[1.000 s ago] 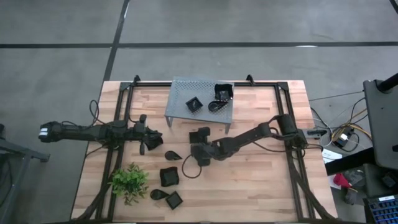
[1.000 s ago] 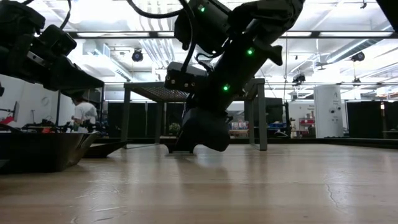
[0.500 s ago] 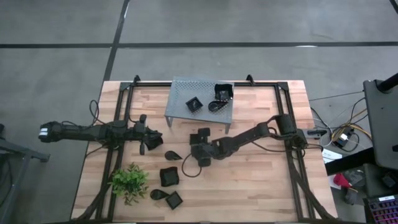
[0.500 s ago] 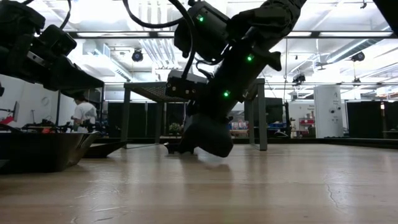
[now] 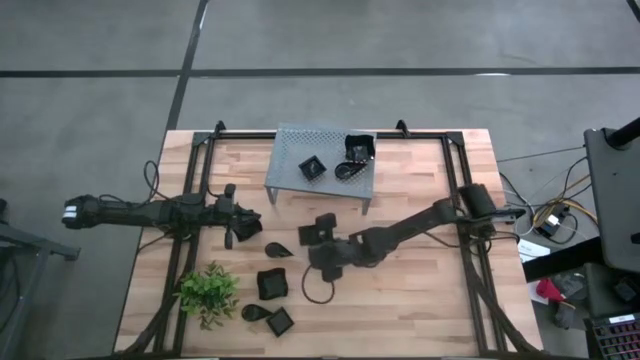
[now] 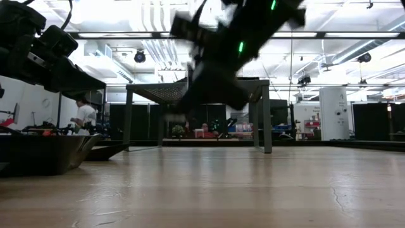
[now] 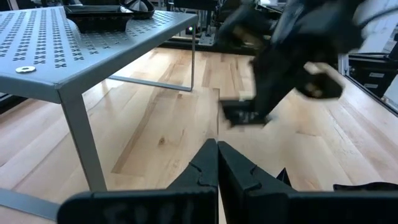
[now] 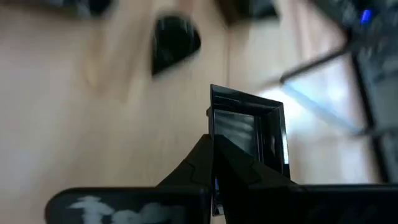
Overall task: Pick & Place Mini shaped plates
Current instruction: Stack the black square plate on top of the other black square plate on the shelf
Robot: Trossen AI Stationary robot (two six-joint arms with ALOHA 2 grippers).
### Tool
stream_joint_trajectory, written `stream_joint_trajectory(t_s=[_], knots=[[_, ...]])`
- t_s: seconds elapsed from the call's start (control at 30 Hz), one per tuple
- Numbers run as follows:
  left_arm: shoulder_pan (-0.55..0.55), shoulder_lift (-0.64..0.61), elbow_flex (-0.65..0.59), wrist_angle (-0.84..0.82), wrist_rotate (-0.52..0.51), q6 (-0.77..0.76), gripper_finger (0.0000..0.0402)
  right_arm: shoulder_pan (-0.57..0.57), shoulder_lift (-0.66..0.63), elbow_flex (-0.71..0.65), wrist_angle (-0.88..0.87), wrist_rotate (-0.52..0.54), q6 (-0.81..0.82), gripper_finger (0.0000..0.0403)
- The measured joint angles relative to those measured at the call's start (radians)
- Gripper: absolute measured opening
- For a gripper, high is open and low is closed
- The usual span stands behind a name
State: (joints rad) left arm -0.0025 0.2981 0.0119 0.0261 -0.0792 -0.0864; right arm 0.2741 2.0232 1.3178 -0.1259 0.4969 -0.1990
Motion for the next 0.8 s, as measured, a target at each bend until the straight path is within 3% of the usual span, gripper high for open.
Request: stream_joint_trajectory(t_s=[0.43,0.8], knots=[[0.000,0.000,0.000,0.000,0.000,0.000,0.0000,-0.032,-0.214,-0.014,-0.026,-0.004,-0.491,0.0008],[0.000,0.000,0.000,0.000,0.000,0.000,0.0000,-0.216,-0.287,-0.015,-0.059,-0.017,-0.785,0.0008]])
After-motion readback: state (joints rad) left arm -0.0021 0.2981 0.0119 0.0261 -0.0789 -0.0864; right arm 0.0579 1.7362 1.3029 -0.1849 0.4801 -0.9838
